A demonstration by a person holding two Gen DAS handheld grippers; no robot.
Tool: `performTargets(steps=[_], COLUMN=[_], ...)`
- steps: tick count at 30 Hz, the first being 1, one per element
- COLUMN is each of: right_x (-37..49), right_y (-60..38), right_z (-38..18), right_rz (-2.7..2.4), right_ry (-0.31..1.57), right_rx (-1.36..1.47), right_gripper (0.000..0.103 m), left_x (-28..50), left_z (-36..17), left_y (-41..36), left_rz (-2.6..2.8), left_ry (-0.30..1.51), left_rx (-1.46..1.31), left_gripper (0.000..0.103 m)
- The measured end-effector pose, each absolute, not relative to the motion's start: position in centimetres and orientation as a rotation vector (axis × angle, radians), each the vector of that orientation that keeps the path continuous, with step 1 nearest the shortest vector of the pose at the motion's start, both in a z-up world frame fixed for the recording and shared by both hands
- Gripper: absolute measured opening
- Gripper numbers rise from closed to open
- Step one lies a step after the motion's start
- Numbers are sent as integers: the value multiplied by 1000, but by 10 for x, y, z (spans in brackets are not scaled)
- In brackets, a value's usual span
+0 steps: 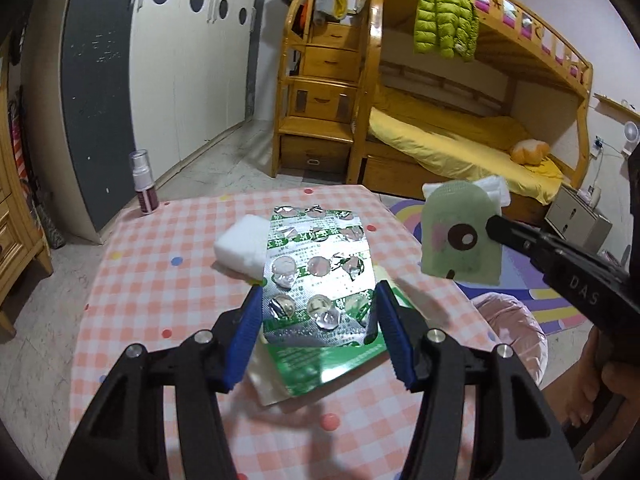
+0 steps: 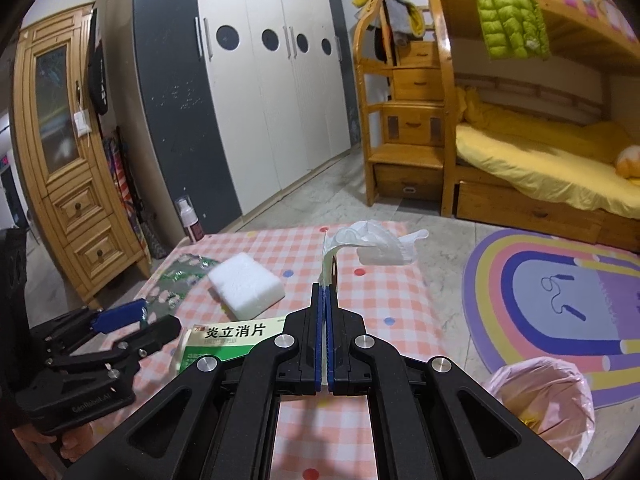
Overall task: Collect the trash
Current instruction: 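Carry the pad and blister pack over the pink bin and open both grippers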
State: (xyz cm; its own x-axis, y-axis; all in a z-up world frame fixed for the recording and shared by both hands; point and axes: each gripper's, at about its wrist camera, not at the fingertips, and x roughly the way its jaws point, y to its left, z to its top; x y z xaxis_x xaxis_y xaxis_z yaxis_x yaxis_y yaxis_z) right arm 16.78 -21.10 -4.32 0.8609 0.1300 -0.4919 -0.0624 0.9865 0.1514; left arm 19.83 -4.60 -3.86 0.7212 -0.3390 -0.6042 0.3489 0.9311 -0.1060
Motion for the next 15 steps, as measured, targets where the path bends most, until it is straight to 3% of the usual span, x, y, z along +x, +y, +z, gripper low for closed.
performTargets(steps=[15], right_x=[124], right_y=[-294], right_z=[-62], right_rz=[-111], right_ry=[557], right_rx=[134], right_gripper=[1], left_x=[183], left_z=[-49], left_y=[-163], left_rz=[-610], left_ry=[662], left_rx=[108], left_gripper=[55])
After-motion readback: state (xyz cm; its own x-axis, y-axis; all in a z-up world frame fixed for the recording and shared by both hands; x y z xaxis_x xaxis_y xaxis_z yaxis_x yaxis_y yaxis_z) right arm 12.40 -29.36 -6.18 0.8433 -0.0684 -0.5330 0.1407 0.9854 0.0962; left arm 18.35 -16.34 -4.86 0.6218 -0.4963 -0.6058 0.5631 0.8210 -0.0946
